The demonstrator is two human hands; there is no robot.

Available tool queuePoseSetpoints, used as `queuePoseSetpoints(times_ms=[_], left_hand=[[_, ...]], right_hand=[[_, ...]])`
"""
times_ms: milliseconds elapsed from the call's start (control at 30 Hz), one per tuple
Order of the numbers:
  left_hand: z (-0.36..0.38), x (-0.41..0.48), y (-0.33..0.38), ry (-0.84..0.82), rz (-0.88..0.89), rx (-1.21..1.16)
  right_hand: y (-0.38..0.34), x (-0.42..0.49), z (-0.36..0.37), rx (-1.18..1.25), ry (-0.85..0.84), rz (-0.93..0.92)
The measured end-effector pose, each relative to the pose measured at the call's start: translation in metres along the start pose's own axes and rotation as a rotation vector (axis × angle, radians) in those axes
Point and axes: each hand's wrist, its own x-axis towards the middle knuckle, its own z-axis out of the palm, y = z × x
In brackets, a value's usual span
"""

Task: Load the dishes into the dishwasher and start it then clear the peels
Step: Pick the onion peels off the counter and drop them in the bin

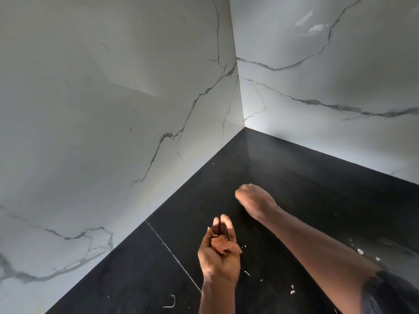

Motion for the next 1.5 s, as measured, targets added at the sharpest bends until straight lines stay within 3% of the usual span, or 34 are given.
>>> queuePoseSetpoints(times_ms=[133, 367, 467, 600, 800, 967, 1033, 1133, 1233, 1400, 1500], left_hand=[[-0.006, -0.014, -0.003, 0.006, 0.030, -0.013], [-0.033, -0.043, 0.000, 0.017, 0.015, -0.043], [-0.043, -0.056, -0.004, 0.005, -0.004, -0.035], [-0.051, -0.071, -0.014, -0.010, 0.000, -0.040], [-0.067, -0.086, -0.023, -0.037, 0.008, 0.086], [-0.070, -0.097, -0.022, 0.053, -0.035, -0.004], [-0.070, -0.098, -0.018, 0.031, -0.079, -0.123], [-0.068, -0.099, -0.009, -0.012, -0.082, -0.162], [-0.065, -0.098, -0.004, -0.060, -0.084, -0.178], [-0.062, -0.106, -0.013, -0.084, -0.029, 0.046], [-0.065, -0.107, -0.012, -0.096, -0.038, 0.051]], right_hand=[[-0.010, -0.041, 0.008, 0.144, 0.037, 0.081], [-0.009, -0.132, -0.002, 0.879, 0.188, 0.501], [-0.032, -0.164, -0.024, 1.025, 0.234, 0.443], [-0.086, -0.193, -0.037, 0.851, 0.252, 0.147], [-0.138, -0.215, -0.029, 0.466, 0.138, -0.082], [-0.125, -0.211, -0.044, 0.576, 0.221, -0.024], [-0.097, -0.202, -0.047, 0.683, 0.223, 0.096], [-0.064, -0.202, -0.054, 0.748, 0.033, 0.267], [-0.079, -0.219, -0.051, 0.827, -0.114, 0.183], [-0.112, -0.229, -0.024, 0.799, 0.067, 0.107], [-0.108, -0.227, -0.028, 0.749, 0.105, 0.071]])
